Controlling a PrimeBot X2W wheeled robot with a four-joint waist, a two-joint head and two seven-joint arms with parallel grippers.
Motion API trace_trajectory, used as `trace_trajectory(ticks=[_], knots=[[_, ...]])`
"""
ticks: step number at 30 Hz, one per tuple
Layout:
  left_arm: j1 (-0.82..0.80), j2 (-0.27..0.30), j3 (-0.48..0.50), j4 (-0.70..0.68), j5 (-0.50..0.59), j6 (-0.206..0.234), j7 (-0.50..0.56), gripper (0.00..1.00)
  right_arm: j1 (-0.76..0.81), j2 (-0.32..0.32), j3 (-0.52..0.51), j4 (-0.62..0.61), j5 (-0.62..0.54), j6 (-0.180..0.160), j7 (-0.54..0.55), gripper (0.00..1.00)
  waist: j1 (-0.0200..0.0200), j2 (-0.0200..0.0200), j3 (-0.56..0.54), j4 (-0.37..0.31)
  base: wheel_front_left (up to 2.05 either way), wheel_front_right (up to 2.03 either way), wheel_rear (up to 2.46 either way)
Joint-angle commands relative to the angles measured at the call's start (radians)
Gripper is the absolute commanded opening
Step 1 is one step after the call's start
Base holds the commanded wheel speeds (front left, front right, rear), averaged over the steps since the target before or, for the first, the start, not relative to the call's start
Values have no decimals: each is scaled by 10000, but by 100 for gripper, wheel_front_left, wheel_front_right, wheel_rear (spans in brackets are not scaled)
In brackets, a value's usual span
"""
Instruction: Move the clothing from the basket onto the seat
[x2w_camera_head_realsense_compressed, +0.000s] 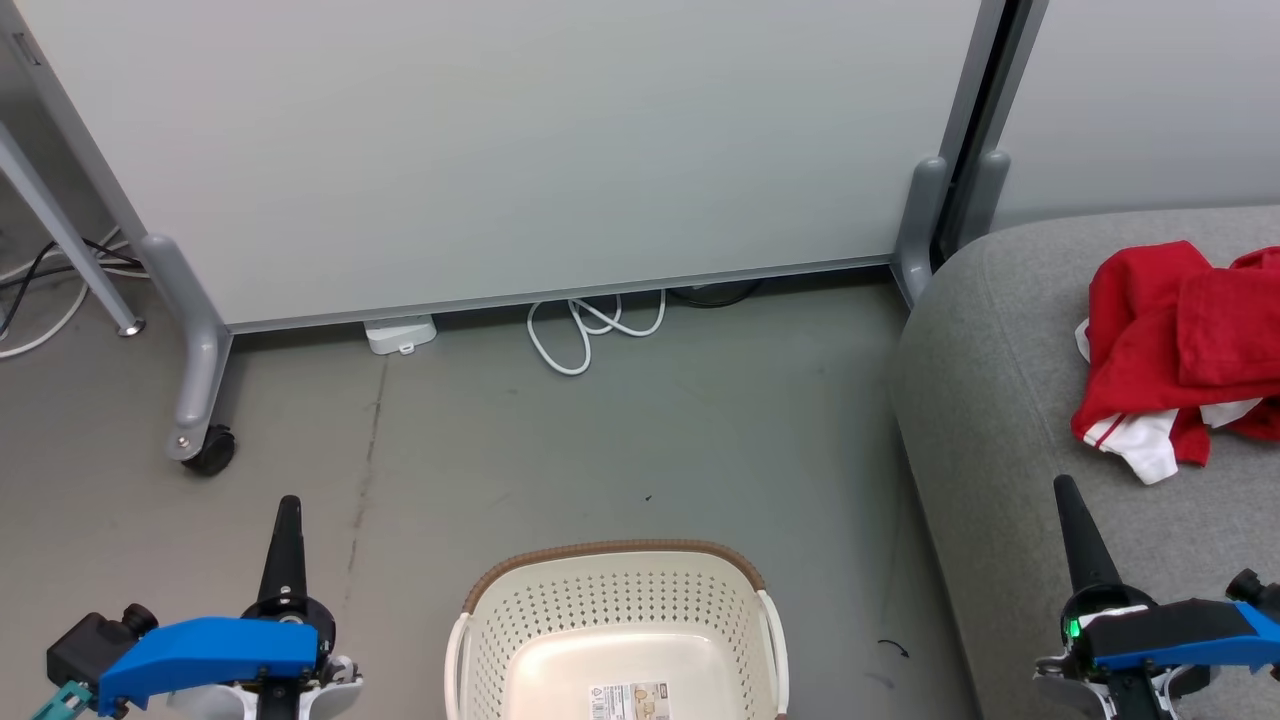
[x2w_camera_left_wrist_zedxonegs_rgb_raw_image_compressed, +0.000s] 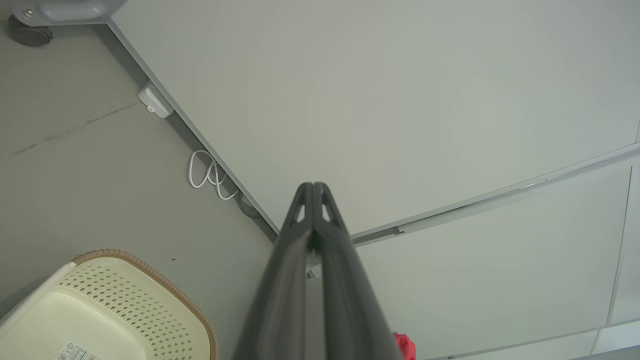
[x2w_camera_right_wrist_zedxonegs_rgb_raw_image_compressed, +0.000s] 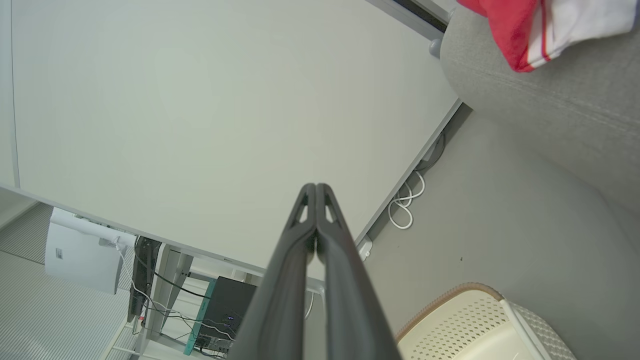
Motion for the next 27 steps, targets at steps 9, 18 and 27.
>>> trace_trajectory(ticks=[9,18,27], knots=[[-303,4,155,-128,-997,-95,258,0,-274,-60,-59,-30,1083,5,280,0,0,0,-6,-26,0,0,0],[-350,-2,245,-144,-1788,-107,458,0,-332,-63,-90,-8,1923,6,496,0,0,0,-11,-50,0,0,0],[-404,-6,333,-146,-2519,-129,648,0,-353,-66,-120,14,2700,6,683,0,0,0,-17,-75,0,0,0]])
